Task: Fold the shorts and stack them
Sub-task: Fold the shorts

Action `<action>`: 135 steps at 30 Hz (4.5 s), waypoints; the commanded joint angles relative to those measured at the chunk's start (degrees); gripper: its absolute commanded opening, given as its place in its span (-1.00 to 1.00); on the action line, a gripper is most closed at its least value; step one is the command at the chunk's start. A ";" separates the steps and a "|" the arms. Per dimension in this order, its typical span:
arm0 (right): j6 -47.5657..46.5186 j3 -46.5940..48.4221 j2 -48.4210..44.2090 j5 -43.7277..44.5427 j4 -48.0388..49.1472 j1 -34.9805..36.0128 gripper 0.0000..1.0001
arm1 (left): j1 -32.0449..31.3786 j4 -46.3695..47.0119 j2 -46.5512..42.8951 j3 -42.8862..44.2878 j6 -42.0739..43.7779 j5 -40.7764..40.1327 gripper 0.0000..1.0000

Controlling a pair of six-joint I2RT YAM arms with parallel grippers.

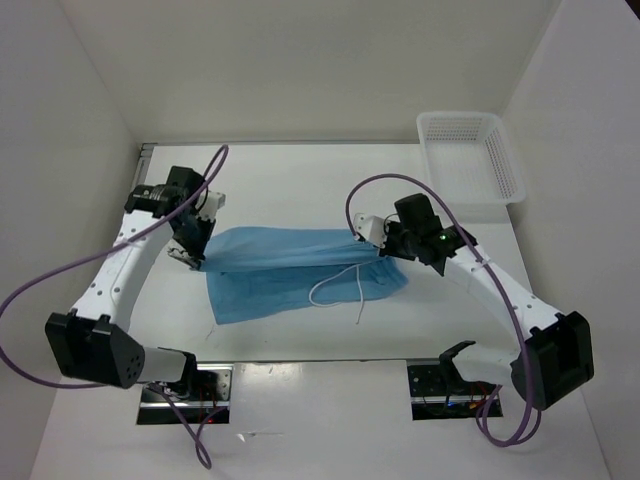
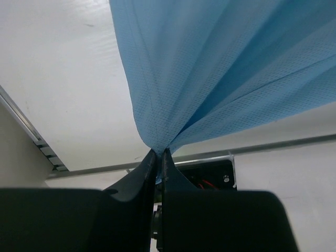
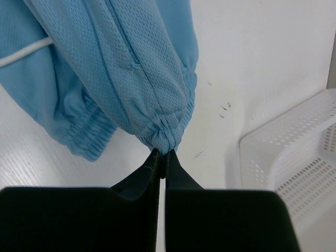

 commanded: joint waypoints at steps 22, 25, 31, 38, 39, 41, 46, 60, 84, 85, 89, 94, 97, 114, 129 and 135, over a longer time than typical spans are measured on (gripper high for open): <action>-7.31 -4.45 -12.30 -1.87 1.44 4.78 1.00 | -10.77 -0.69 -5.09 -17.08 0.23 -4.98 0.06; 5.03 1.87 -9.24 -4.69 8.38 3.65 0.86 | -2.16 9.93 -1.85 -12.51 0.23 -3.66 0.15; 24.94 11.21 9.21 -6.90 11.39 3.64 0.56 | 10.95 17.00 20.11 0.58 0.23 5.27 0.28; 20.67 4.98 16.53 -4.17 9.29 5.65 -0.51 | 9.46 20.68 27.77 2.88 0.23 10.32 0.37; 19.61 4.46 16.53 -4.17 8.41 5.66 -0.60 | 9.46 20.68 28.83 2.88 0.23 10.32 0.37; 15.59 3.57 16.53 -4.17 5.43 7.15 -0.84 | 9.46 20.68 31.55 2.88 0.23 9.70 0.37; 9.94 -0.90 17.58 -2.08 3.48 9.27 -1.00 | 10.16 19.46 34.72 2.88 0.23 11.11 0.01; 8.09 1.18 29.87 1.18 13.14 9.35 -1.00 | 10.16 23.41 50.09 25.06 0.23 9.18 -0.94; 54.29 24.52 28.75 -0.66 6.29 -4.60 -0.25 | 14.21 22.45 34.64 23.30 0.23 17.08 0.89; 55.45 23.18 28.22 -0.14 5.59 -5.40 -0.21 | 14.21 21.92 33.94 21.01 0.23 16.48 0.89; 58.79 17.56 26.81 -1.70 3.92 -7.43 -0.15 | 14.21 21.39 32.53 9.94 0.23 16.47 0.85; 61.17 13.51 25.76 -9.86 2.77 -9.63 -0.06 | 14.21 21.39 33.14 5.09 0.23 17.08 0.82; 61.17 12.89 25.76 -12.86 2.77 -9.63 -0.03 | 14.21 21.39 33.75 3.42 0.23 17.61 0.82; 59.25 9.63 28.83 -16.04 2.69 -10.77 -0.82 | 14.21 21.91 40.35 2.79 0.23 19.19 -0.60; 43.07 17.91 28.30 -16.74 -15.68 -11.82 -1.00 | 14.21 19.64 36.48 5.70 0.23 15.59 -1.00; 45.26 14.21 32.87 -9.72 -10.34 -12.44 -0.04 | 14.21 19.10 35.96 5.09 0.23 16.11 -1.00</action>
